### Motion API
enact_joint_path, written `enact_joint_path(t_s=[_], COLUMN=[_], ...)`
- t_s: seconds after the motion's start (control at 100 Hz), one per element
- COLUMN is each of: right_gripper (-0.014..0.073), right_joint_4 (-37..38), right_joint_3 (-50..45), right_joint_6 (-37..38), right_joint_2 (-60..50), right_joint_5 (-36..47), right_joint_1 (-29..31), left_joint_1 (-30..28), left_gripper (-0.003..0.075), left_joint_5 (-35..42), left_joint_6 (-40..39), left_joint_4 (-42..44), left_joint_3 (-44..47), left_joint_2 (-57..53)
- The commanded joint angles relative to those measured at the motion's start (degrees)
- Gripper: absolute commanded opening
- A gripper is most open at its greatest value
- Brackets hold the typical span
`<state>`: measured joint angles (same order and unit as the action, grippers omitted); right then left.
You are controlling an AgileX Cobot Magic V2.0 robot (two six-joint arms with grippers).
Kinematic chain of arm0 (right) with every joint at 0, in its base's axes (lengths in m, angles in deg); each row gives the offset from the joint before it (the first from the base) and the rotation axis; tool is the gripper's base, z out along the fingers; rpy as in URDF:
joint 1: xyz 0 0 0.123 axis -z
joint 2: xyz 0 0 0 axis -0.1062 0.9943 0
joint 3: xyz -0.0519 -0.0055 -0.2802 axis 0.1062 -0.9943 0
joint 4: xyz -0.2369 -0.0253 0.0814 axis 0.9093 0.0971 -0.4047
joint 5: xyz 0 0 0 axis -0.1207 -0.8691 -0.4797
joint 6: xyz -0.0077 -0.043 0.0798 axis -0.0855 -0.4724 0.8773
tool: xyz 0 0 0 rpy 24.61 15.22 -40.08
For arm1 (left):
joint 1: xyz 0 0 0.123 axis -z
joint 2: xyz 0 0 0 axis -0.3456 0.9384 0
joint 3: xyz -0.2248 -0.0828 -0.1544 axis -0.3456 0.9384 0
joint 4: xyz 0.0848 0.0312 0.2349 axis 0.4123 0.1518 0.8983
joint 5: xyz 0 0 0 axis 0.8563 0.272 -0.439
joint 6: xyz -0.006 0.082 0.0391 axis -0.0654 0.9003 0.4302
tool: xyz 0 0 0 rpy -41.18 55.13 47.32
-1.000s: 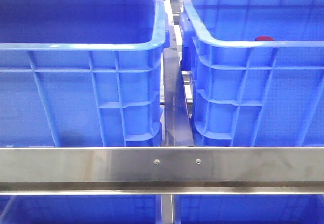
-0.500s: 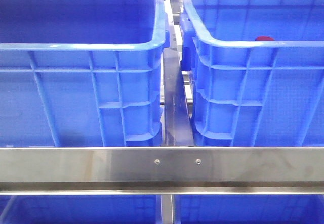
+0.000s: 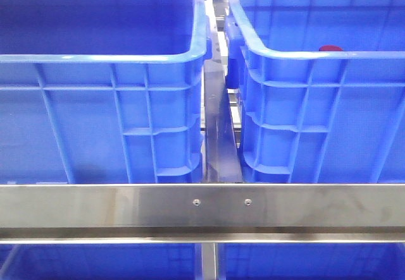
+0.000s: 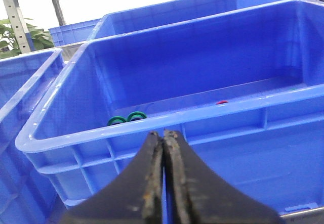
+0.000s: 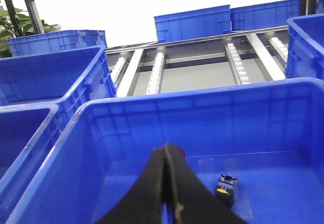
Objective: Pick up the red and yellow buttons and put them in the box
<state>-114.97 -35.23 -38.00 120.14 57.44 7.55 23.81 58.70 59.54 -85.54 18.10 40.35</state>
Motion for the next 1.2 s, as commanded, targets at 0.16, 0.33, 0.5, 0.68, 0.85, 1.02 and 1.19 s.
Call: enact_joint_path(t_s=[0.16,0.33,0.5,0.68,0.85,1.02,1.19], right_gripper=[-0.0068,-0.0068,-0.0068,-0.0068,-0.0068,-0.0068,-0.0068], right_joint_4=[0.29,0.29,0.29,0.29,0.29,10.19,40.0], right_joint_3=[1.54,1.54,1.54,1.54,1.54,1.54,1.54], right_joint_6=[-0.2,-0.2,-0.2,-0.2,-0.2,5.87,35.38], right_joint_2=[-0.14,-0.14,-0.14,-0.14,-0.25,-1.49,-3.61], right_joint_5=[0.07,0.07,0.07,0.07,2.47,1.15,-0.43], right_joint_1=[0.17,0.17,0.17,0.17,0.17,0.17,0.17], left_joint_1=[-0.04,-0.04,-0.04,-0.04,-0.04,-0.04,-0.04], left_gripper=[-0.0019,-0.0019,-0.0019,-0.0019,-0.0019,-0.0019,-0.0019], left_joint_5=[5.05,5.05,5.05,5.05,5.05,5.05,5.05], left_joint_6=[0.0,0.0,0.0,0.0,0.0,0.0,0.0], left_joint_4=[-0.49,-0.49,-0.49,-0.49,-0.49,-0.49,-0.49], left_joint_3=[2.76,2.76,2.76,2.76,2.76,2.76,2.76], left_joint_2=[-1.97,-1.97,-1.97,-1.97,-1.97,-1.97,-1.97])
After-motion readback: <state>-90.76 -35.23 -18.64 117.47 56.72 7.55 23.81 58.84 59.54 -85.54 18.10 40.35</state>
